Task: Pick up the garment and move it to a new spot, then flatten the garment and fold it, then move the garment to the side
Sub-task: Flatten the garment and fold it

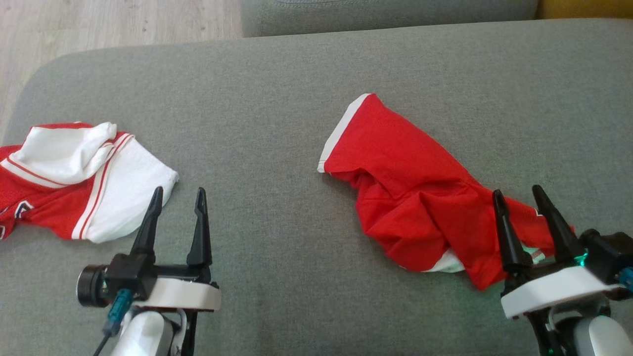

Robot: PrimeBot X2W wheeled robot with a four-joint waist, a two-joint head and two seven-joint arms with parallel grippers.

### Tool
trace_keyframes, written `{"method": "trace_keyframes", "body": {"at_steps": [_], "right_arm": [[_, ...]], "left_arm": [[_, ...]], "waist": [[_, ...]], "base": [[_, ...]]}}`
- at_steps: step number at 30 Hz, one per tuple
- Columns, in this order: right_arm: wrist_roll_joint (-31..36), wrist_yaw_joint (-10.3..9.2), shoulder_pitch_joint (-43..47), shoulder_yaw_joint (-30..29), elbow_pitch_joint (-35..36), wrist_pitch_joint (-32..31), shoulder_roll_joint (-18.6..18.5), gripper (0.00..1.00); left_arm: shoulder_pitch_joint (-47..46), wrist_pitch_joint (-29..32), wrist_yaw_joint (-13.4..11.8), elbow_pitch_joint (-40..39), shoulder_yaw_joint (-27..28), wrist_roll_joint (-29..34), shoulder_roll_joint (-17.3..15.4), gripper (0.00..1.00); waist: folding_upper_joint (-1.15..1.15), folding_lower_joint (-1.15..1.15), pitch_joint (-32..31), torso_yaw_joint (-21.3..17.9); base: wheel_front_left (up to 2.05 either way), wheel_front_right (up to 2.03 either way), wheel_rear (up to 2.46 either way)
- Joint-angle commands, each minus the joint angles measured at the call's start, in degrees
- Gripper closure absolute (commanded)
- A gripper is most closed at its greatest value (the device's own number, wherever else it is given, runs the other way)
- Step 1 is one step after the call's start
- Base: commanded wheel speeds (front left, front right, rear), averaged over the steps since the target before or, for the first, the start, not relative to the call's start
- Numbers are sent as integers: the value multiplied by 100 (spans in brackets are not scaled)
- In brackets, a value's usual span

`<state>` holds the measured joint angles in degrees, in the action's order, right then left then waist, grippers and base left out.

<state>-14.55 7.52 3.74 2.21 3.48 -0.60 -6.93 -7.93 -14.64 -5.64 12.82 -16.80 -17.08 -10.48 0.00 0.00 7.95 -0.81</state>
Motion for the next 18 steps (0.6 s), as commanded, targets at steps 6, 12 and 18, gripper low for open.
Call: {"method": "trace_keyframes", "body": {"at_steps": [6,12,18], "right_arm": [[-31,-3,-120,144,222,-52,-50,0],[-129,-3,310,-18,-314,-547,45,0],[-186,-3,471,-120,-839,-755,166,0]], "left_arm": [[-178,-1,-84,-139,143,-7,-122,0],[-212,35,-68,-102,80,-38,-104,0],[-237,35,-116,-98,107,-72,-104,0]], "waist": [[0,0,29,-5],[0,0,36,93],[0,0,135,76]], "base": [[0,0,0],[0,0,0],[0,0,0]]}}
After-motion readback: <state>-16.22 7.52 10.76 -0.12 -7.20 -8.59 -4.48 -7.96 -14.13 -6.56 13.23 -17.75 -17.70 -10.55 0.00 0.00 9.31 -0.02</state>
